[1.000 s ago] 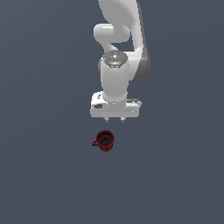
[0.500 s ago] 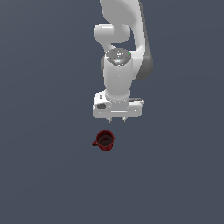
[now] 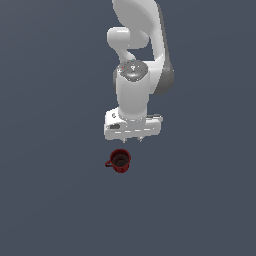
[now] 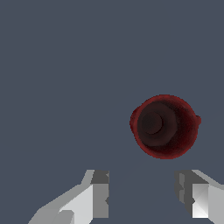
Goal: Pick up the object and move it to a goal position.
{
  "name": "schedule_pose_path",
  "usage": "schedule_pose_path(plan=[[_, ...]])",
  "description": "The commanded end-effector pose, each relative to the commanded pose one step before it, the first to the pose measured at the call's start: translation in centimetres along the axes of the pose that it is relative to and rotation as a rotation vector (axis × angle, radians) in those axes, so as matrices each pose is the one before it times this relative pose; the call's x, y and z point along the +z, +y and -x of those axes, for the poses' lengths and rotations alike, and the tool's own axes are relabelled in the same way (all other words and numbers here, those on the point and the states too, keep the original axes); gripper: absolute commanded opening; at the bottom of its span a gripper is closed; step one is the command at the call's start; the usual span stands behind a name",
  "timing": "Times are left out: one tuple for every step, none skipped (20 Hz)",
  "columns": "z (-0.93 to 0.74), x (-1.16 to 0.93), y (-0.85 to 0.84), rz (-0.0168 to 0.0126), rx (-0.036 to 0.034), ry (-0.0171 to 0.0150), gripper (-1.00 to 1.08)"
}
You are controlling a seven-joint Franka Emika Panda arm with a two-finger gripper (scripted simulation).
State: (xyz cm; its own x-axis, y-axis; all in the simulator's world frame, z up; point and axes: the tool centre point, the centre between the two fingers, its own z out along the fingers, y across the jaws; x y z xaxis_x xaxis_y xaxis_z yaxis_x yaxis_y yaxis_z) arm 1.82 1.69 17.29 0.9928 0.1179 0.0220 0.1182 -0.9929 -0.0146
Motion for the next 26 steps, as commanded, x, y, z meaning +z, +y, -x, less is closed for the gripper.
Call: schedule_pose_path(plan=[[-0.358,0.274,0.299,-0.00148,-0.03949,-0.00604,0.28],[-0.163,0.125,0.143,-0.00085,-0.01859,-0.00271,0.28],[-0.17,0.134,0.157,-0.001,-0.01982,-0.00286,0.28],[-0.175,0.143,0.173,-0.00117,-0.02103,-0.003,0.28],[-0.179,0.152,0.188,-0.00136,-0.02224,-0.00313,0.28],[-0.182,0.161,0.205,-0.00157,-0.02344,-0.00324,0.28],[-0.179,0.167,0.217,-0.00176,-0.02408,-0.00327,0.28],[-0.171,0.168,0.223,-0.0019,-0.02406,-0.00319,0.28],[-0.162,0.168,0.23,-0.00203,-0.024,-0.00311,0.28],[-0.154,0.169,0.235,-0.00216,-0.02397,-0.00303,0.28],[-0.144,0.169,0.241,-0.00229,-0.02391,-0.00293,0.28],[-0.135,0.17,0.246,-0.00242,-0.02387,-0.00284,0.28],[-0.126,0.17,0.251,-0.00254,-0.02382,-0.00273,0.28],[-0.116,0.171,0.255,-0.00265,-0.02377,-0.00263,0.28],[-0.106,0.171,0.259,-0.00276,-0.02373,-0.00252,0.28],[-0.096,0.171,0.264,-0.00287,-0.02367,-0.0024,0.28],[-0.086,0.172,0.267,-0.00297,-0.02362,-0.00228,0.28],[-0.076,0.172,0.27,-0.00307,-0.02357,-0.00216,0.28],[-0.065,0.172,0.273,-0.00316,-0.02352,-0.00204,0.28],[-0.054,0.172,0.276,-0.00325,-0.02346,-0.00191,0.28],[-0.044,0.173,0.278,-0.00333,-0.02342,-0.00178,0.28],[-0.033,0.173,0.281,-0.00341,-0.02336,-0.00164,0.28],[-0.022,0.173,0.282,-0.00348,-0.02331,-0.0015,0.28],[-0.011,0.173,0.283,-0.00355,-0.02326,-0.00136,0.28],[0.001,0.173,0.285,-0.00361,-0.02319,-0.00122,0.28],[0.011,0.173,0.284,-0.00367,-0.02315,-0.00107,0.28]])
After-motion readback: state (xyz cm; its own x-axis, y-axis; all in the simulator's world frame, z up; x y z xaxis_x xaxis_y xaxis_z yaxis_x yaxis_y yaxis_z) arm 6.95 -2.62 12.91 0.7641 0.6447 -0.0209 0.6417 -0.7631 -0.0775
